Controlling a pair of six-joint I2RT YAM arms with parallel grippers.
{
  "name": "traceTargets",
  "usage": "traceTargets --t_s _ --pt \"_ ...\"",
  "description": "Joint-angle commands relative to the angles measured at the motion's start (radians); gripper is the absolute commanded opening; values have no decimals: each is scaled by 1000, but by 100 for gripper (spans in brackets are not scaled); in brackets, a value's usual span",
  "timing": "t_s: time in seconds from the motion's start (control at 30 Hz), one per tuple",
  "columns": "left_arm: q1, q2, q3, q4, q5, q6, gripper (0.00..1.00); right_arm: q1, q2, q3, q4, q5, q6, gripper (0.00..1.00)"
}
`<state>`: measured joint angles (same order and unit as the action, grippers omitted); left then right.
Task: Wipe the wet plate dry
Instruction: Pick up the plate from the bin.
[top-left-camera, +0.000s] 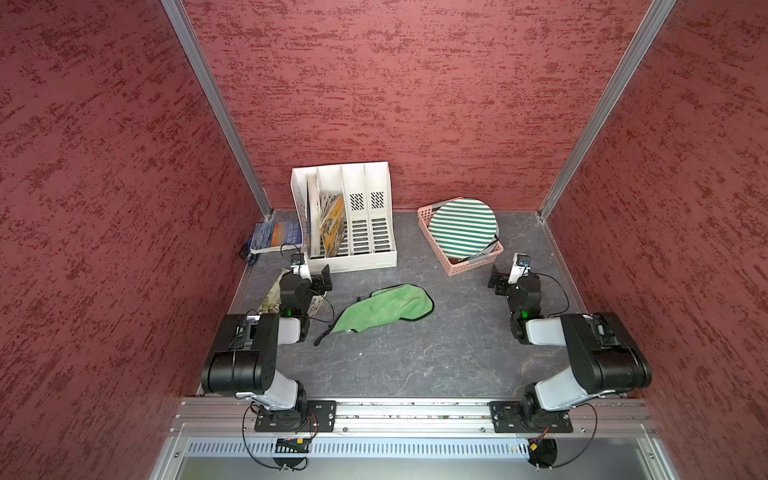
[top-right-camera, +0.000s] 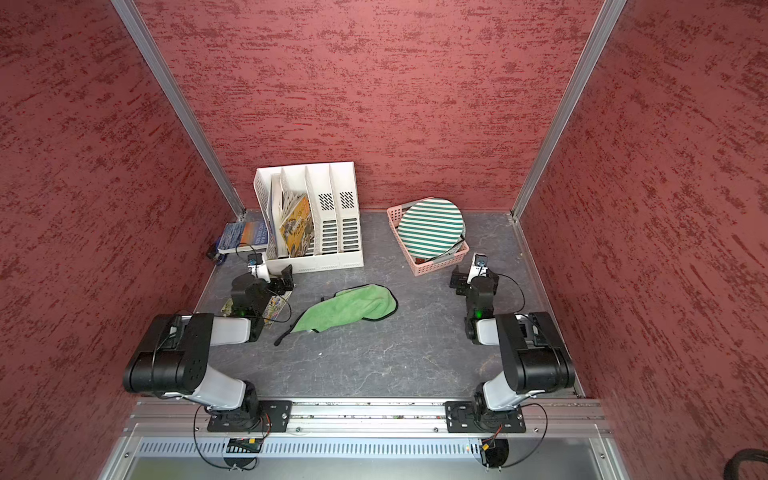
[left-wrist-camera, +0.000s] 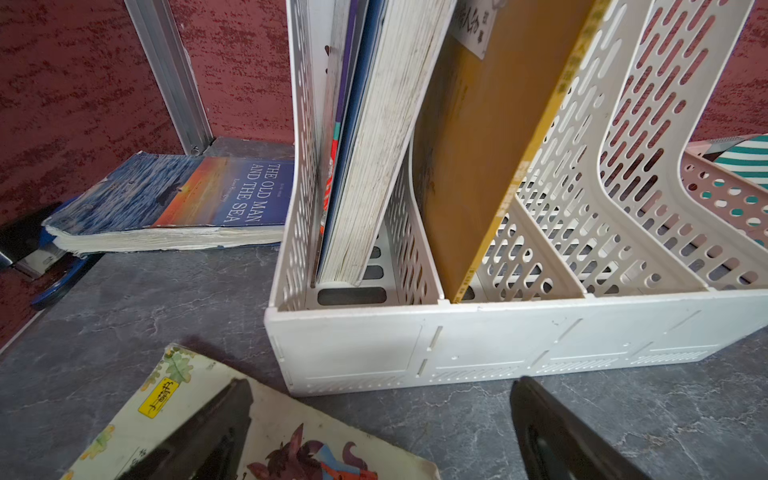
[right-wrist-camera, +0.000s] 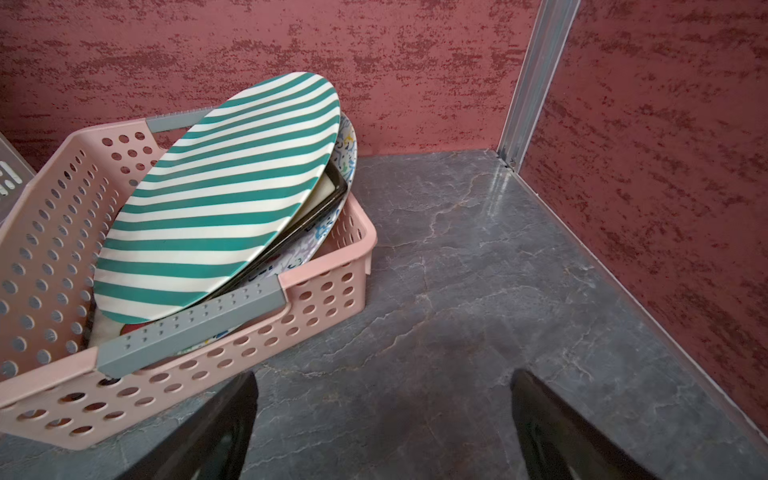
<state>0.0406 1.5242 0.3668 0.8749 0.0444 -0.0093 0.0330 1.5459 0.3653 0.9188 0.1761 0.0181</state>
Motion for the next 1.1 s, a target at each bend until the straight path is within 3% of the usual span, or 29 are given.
traceTargets --t_s 0.0,0.23,0.3,0.37,0.43,0.53,0.6,0.67,0.73,0.8,0.93,1.07 --pt "-3 1 15 9 -4 13 100 3 -8 7 4 -13 2 99" --pt "0 1 14 10 -2 12 100 4 -9 11 1 -8 4 99" --pt "-1 0 11 14 0 12 100 7 -73 6 -43 -13 0 99" --pt "8 -7 14 11 13 8 100 6 -213 53 -240 -33 -12 99" --pt "10 -47 54 -98 5 5 100 5 -352 180 -540 -9 79 99" --pt "-89 -269 65 -294 -161 31 100 5 -428 430 -930 -166 224 91" --pt "-159 -458 98 -493 -263 -43 100 5 -371 625 -1154 -298 324 90" --pt "-226 -593 191 -764 -358 -195 100 8 -273 820 -1366 -397 403 86" --pt "-297 -638 304 -1048 -438 -342 100 13 -143 1004 -1497 -496 421 78" --pt "-374 -639 402 -1261 -494 -474 100 19 -32 1142 -1586 -529 422 76" --pt "-467 -585 507 -1426 -438 -609 100 16 110 1267 -1593 -399 459 78" --pt "-482 -494 581 -1461 -365 -570 100 0 293 1424 -1569 -403 422 85"
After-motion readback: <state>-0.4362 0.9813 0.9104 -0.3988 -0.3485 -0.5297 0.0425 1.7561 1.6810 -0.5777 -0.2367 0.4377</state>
